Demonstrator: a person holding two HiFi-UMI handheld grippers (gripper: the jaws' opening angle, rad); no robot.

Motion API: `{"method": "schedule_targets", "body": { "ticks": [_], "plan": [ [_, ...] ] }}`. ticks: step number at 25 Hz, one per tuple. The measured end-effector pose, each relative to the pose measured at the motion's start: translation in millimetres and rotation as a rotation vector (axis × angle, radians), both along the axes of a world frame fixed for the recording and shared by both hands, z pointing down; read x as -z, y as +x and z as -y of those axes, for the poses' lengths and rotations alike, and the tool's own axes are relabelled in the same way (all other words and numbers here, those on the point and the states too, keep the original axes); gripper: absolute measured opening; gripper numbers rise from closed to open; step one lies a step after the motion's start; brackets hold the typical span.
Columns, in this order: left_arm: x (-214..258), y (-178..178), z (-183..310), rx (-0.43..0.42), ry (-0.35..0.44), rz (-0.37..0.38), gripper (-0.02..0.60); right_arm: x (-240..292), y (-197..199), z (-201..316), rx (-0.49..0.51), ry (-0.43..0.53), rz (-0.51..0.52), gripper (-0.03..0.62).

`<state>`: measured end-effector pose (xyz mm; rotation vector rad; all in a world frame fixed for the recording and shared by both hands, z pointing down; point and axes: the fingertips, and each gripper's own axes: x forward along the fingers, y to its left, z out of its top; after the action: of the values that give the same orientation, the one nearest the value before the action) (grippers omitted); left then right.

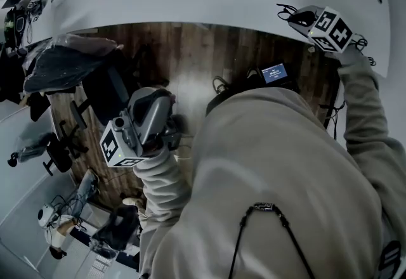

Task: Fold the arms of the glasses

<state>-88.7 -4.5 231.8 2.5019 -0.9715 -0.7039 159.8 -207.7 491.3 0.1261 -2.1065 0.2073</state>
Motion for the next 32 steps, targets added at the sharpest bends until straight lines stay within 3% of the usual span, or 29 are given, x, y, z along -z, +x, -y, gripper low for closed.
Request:
{"method": "schedule_targets", "body": {
  "ticks": [4, 9, 13, 16, 21, 25, 29, 32],
  "plan": [
    [19, -12, -25, 0.068, 0.05, -0.073, 0.003, -45, 4, 36, -0.03, 0.015, -0.083, 0.06],
    [0, -23, -27, 0.114, 0.06, -0.055, 0.003, -131, -25, 83, -0.078, -0.042, -0.138, 0.06],
    [2, -21, -36, 0.14, 0.049, -0.07, 0.003, -175, -39, 97, -0.032, 0.009, -0.269, 0.06],
    [-6, -25, -40, 0.182, 0.048, -0.055, 0.003, -207, -56, 98, -0.021, -0.011, -0.287, 0.06],
    [-3, -36, -47, 0.239, 0.056, -0.07, 0.003, -234, -51, 112, 0.002, 0.051, -0.425, 0.06],
    [-11, -40, -59, 0.264, 0.042, -0.065, 0.003, -236, -54, 118, -0.014, 0.07, -0.416, 0.061],
    [-14, -46, -61, 0.261, 0.034, -0.067, 0.003, -219, -61, 119, -0.029, 0.058, -0.351, 0.14],
    [-16, -52, -54, 0.245, 0.033, -0.069, 0.003, -194, -58, 129, -0.085, 0.08, -0.286, 0.156]
  ]
}}
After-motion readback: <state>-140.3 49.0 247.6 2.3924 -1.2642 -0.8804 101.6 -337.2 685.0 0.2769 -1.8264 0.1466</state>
